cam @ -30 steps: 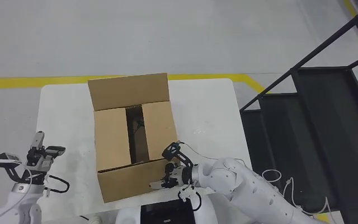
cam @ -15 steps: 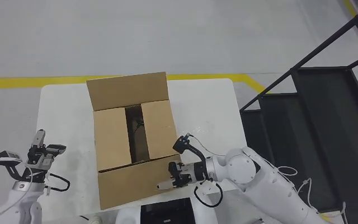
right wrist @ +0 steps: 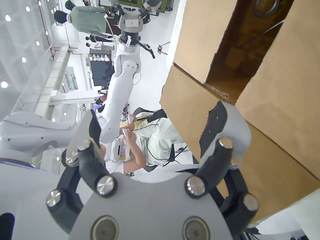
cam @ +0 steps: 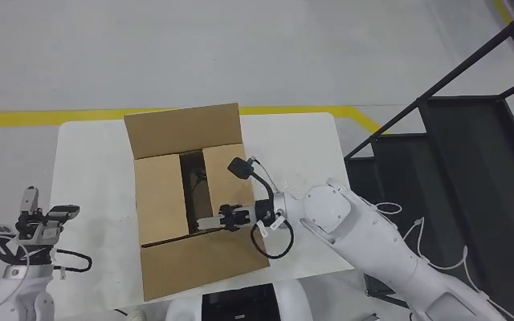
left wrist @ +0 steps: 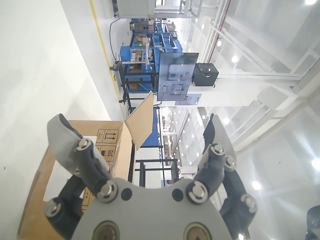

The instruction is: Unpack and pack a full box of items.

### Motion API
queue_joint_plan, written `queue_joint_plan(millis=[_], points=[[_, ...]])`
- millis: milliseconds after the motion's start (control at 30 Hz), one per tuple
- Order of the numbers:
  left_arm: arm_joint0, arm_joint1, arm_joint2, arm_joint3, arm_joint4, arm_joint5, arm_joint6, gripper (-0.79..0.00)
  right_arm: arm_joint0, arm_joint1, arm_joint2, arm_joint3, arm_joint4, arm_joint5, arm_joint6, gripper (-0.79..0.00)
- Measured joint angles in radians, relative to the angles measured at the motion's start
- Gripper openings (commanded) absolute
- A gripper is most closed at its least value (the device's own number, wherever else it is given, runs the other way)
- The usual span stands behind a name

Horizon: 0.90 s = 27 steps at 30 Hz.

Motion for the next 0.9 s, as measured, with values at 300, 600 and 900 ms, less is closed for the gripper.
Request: queue_joint_plan(millis=[300,600,900], points=[[-0.001,-0.003,-0.006,0.004,-0.047,-0.005,-0.005,0.000,0.106,-0.038,-0.076,0.097,0.006,0.067,-0.047,0.000],[-0.002,-0.003,-0.006,0.004,-0.046,-0.004,-0.003,0.000,0.106,-0.038,-0.076,0.097,0.006,0.067,-0.047,0.000],[-0.078,-0.002,0.048,0.023,0.071,-0.007,0.016,0.000,0.149,-0.060,-0.112,0.103,0.013,0.083,-0.060,0.000]])
